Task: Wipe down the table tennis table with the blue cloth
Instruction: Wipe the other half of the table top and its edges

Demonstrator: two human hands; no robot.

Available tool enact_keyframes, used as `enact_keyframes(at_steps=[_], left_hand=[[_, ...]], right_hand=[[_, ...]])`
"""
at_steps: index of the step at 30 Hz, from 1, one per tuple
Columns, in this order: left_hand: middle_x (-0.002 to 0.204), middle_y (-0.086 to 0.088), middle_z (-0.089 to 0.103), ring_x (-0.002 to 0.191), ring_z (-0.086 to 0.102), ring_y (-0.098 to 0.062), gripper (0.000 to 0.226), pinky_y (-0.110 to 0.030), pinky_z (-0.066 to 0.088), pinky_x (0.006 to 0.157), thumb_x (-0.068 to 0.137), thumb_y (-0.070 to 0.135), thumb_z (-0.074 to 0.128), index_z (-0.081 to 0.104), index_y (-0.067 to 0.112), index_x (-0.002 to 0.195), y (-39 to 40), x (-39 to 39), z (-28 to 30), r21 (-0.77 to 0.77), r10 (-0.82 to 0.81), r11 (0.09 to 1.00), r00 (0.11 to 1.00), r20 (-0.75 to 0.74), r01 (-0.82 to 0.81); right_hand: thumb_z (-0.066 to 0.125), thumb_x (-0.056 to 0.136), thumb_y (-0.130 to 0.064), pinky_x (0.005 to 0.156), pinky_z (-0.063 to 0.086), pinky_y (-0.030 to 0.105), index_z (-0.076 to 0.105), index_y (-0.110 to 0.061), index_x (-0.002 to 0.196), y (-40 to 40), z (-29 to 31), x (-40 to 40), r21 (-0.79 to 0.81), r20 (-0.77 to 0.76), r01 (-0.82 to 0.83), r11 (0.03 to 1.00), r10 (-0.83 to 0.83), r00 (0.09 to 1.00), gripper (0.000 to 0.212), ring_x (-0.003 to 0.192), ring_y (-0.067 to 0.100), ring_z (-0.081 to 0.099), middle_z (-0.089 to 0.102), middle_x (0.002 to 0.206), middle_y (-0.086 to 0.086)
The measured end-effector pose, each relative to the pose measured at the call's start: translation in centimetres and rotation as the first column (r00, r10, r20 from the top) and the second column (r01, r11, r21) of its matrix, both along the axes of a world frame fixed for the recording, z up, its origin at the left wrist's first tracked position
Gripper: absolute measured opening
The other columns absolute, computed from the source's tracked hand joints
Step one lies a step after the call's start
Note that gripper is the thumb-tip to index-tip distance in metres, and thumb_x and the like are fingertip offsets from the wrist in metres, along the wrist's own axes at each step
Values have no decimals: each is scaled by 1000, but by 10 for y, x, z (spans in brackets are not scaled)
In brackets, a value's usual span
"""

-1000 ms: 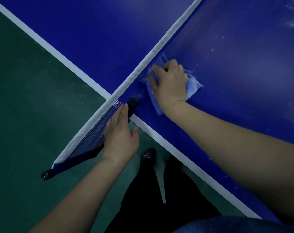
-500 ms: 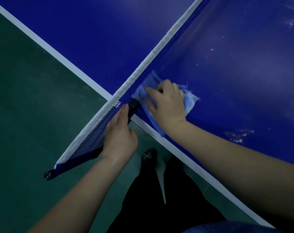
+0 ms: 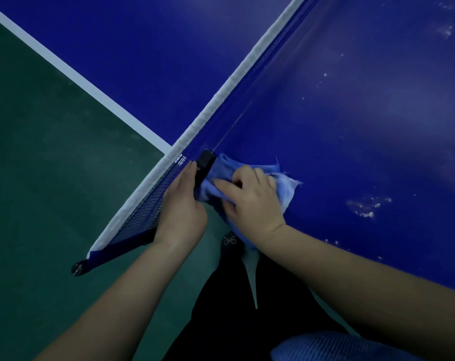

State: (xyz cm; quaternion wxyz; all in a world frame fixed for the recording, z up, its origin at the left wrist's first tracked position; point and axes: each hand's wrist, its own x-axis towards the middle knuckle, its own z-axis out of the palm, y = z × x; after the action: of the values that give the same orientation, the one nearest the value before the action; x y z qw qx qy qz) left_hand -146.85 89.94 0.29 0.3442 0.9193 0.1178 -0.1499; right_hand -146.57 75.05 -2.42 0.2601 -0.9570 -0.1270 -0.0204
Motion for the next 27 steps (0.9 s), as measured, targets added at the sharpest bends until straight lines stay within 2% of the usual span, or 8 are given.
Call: enact_keyframes(at_steps=[4,6,10,16,18,22,24,27], left_hand=[[153,2,36,134,34,-4,76,-1,15,103,80,-13,36,33,16,150,-1,-2,0,19,2,1000,1000,2,-2],[155,5,31,137,28,-2,73,-5,13,104,85,-9,37,30,18,152,-3,-4,2,34,4,999,1000,-8,-3],[159,4,25,144,21,-9,60,-17,11,113,97,3,41,26,15,153,-20,-6,7,117,-37,993,998,41,32],[161,-3,20,148,11,-18,56,-24,0,118,100,14,43,25,10,152,-66,14,-4,204,-220,960,968,121,193],[161,-4,17,149,9,-19,56,-26,-1,119,101,18,41,22,9,153,-78,28,-14,224,-265,947,954,139,231],[163,-7,11,149,8,-21,56,-32,1,122,103,25,36,18,8,154,-93,61,-32,306,-346,907,926,148,290],[163,-7,12,148,10,-22,56,-33,2,121,103,26,35,19,9,154,-96,70,-36,335,-353,897,923,151,288],[162,-7,15,148,12,-24,57,-36,6,120,101,27,34,21,9,153,-98,71,-40,380,-357,882,921,154,278]], right_hand=[[78,74,-26,64,31,36,75,-20,102,-26,2,28,-28,9,-27,999,27,1000,29,75,33,56,58,84,14],[73,79,-27,66,34,39,74,-20,106,-59,-1,63,-65,23,160,985,-158,987,28,82,37,55,58,92,18],[57,89,-37,79,41,45,65,-23,119,-119,-7,84,-98,19,521,848,-522,853,34,93,35,50,53,105,13],[65,85,-31,68,37,42,71,-18,111,-121,-9,67,-76,47,135,988,-131,990,30,83,35,51,56,93,16],[60,86,-36,74,38,43,69,-20,113,-150,-10,105,-123,71,288,950,-281,957,33,92,36,52,55,102,18],[53,88,-42,83,41,42,67,-25,113,-196,-10,116,-132,64,667,733,-665,744,34,98,32,50,52,109,11],[56,88,-38,78,38,40,66,-26,116,-178,-10,89,-120,52,603,789,-601,797,32,95,33,50,54,107,12],[62,87,-32,70,31,35,70,-22,112,-152,-9,89,-69,38,296,953,-294,955,29,86,33,50,56,97,14]])
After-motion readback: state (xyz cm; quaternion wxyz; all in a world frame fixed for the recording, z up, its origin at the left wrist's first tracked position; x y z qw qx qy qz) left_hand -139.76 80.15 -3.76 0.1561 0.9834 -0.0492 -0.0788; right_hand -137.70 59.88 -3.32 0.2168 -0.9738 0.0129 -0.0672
